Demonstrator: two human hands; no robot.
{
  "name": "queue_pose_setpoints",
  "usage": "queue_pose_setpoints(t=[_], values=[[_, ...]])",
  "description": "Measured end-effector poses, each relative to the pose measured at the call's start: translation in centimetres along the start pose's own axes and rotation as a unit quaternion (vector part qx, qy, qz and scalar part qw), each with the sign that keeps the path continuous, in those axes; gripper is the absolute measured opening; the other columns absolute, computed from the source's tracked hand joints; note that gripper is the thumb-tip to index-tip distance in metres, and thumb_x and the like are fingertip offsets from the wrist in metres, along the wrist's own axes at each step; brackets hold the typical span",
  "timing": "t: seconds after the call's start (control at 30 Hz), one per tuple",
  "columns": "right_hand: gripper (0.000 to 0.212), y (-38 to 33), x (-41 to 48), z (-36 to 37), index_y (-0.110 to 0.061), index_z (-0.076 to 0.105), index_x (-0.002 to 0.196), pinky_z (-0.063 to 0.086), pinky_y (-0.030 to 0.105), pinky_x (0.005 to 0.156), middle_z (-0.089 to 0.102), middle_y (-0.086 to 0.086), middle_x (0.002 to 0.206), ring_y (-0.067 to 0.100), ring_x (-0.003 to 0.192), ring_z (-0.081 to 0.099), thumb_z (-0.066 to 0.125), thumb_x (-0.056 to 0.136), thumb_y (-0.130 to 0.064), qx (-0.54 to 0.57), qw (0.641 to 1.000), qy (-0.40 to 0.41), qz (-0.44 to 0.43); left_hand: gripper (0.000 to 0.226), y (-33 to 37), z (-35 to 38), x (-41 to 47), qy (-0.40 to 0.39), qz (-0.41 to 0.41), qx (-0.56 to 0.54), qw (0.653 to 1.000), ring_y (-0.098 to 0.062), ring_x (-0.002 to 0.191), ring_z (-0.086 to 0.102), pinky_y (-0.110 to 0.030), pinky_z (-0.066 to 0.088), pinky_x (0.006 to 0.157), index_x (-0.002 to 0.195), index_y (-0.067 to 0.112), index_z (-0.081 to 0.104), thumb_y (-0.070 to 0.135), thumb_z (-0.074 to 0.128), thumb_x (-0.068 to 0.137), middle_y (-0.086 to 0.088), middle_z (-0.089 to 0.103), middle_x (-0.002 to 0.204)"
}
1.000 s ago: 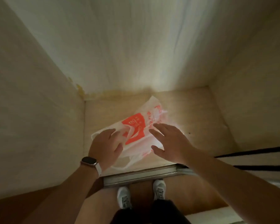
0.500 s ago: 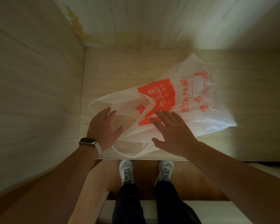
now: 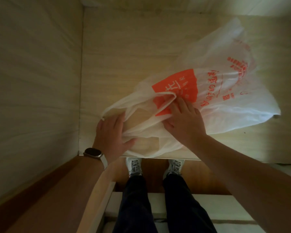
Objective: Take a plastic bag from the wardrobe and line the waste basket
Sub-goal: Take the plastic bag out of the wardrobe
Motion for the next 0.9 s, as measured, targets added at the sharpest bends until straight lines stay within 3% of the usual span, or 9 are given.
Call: queue_pose_setpoints(t=[0.1,0.17,0.23,0.37,0.43,0.5,0.6,0.77,0.9], values=[[0.063,0.0,0.1,0.6,-0.013,0.043,0.140,0.049,0.050,0.095,0.049,0.012,0.142,0.035,0.130,0.046,0.054,0.086,-0.044,0.008,1.000,0.006,0.006,0.054,0.0,0.3,-0.1,0.084,0.010,0.017,0.996,-0.032,0.100,0.061,-0.058,0.035,0.100,0.109,0.014,0.067,0.055,0.053,0.076,-0.007,0.066,0.105],[0.060,0.0,0.1,0.6,-0.012,0.046,0.136,0.048,0.049,0.093,0.051,0.012,0.138,0.035,0.126,0.048,0.054,0.085,-0.041,0.007,1.000,0.021,0.001,0.034,0.3,0.0,0.0,0.116,0.012,-0.004,0.993,-0.028,0.091,0.063,-0.055,0.032,0.099,0.089,0.017,0.072,0.046,0.056,0.079,-0.001,0.069,0.091],[0.056,0.0,-0.1,0.2,-0.011,0.049,0.133,0.049,0.048,0.090,0.054,0.011,0.134,0.034,0.122,0.050,0.053,0.084,-0.040,0.011,0.999,0.031,-0.001,0.029,0.7,-0.7,0.3,0.127,0.017,-0.035,0.991,-0.025,0.086,0.062,-0.051,0.033,0.099,0.082,0.017,0.073,0.040,0.055,0.082,0.001,0.069,0.083],[0.050,0.2,-0.7,-1.1,-0.012,0.051,0.128,0.050,0.045,0.088,0.056,0.007,0.129,0.029,0.116,0.052,0.055,0.086,-0.038,0.041,0.998,0.038,0.023,0.028,2.0,-4.2,0.7,0.137,0.043,-0.176,0.974,-0.017,0.084,0.059,-0.035,0.048,0.080,0.083,0.010,0.072,0.034,0.058,0.082,0.000,0.067,0.090],[0.047,0.3,-1.2,-2.2,-0.012,0.053,0.125,0.050,0.044,0.087,0.057,0.006,0.127,0.028,0.113,0.053,0.056,0.086,-0.037,0.067,0.996,0.037,0.044,0.030,3.2,-6.4,0.5,0.148,0.028,-0.233,0.961,-0.009,0.094,0.054,-0.017,0.043,0.082,0.085,0.010,0.071,0.036,0.058,0.082,0.007,0.061,0.100],[0.040,0.2,-1.7,-3.5,-0.011,0.056,0.117,0.053,0.045,0.084,0.061,0.007,0.120,0.028,0.105,0.057,0.054,0.086,-0.036,0.095,0.993,0.050,0.056,0.031,4.6,-8.6,0.3,0.158,0.018,-0.279,0.947,-0.004,0.102,0.052,-0.007,0.037,0.088,0.089,0.010,0.070,0.038,0.058,0.084,0.009,0.056,0.110],[0.029,0.0,-2.7,-5.9,-0.011,0.060,0.105,0.055,0.043,0.077,0.064,0.006,0.106,0.027,0.093,0.059,0.056,0.086,-0.032,0.140,0.985,0.073,0.069,0.030,6.9,-11.7,0.5,0.165,0.013,-0.351,0.921,0.008,0.111,0.049,-0.007,0.038,0.092,0.099,0.014,0.066,0.039,0.054,0.088,0.008,0.053,0.122],[0.025,-1.1,-4.4,-10.8,-0.013,0.062,0.111,0.053,0.038,0.075,0.066,0.003,0.100,0.021,0.086,0.059,0.054,0.091,-0.026,0.205,0.971,0.084,0.085,0.036,10.9,-16.8,0.1,0.195,-0.055,-0.458,0.866,0.008,0.110,0.056,-0.011,0.045,0.090,0.122,0.018,0.058,0.040,0.048,0.096,0.017,0.059,0.120],[0.029,-1.9,-6.0,-15.3,-0.014,0.062,0.113,0.045,0.032,0.075,0.065,0.003,0.101,0.023,0.090,0.058,0.053,0.090,-0.027,0.243,0.959,0.108,0.099,0.016,13.6,-21.9,-0.1,0.251,-0.099,-0.526,0.807,0.000,0.098,0.065,-0.019,0.052,0.077,0.098,0.015,0.059,0.029,0.052,0.099,0.009,0.069,0.112]])
Point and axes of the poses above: each hand's wrist, its own x-axis towards the middle knuckle, its own z-axis out of the palm, y = z × x, the point moved 3 cm from there along x, towards the middle knuckle
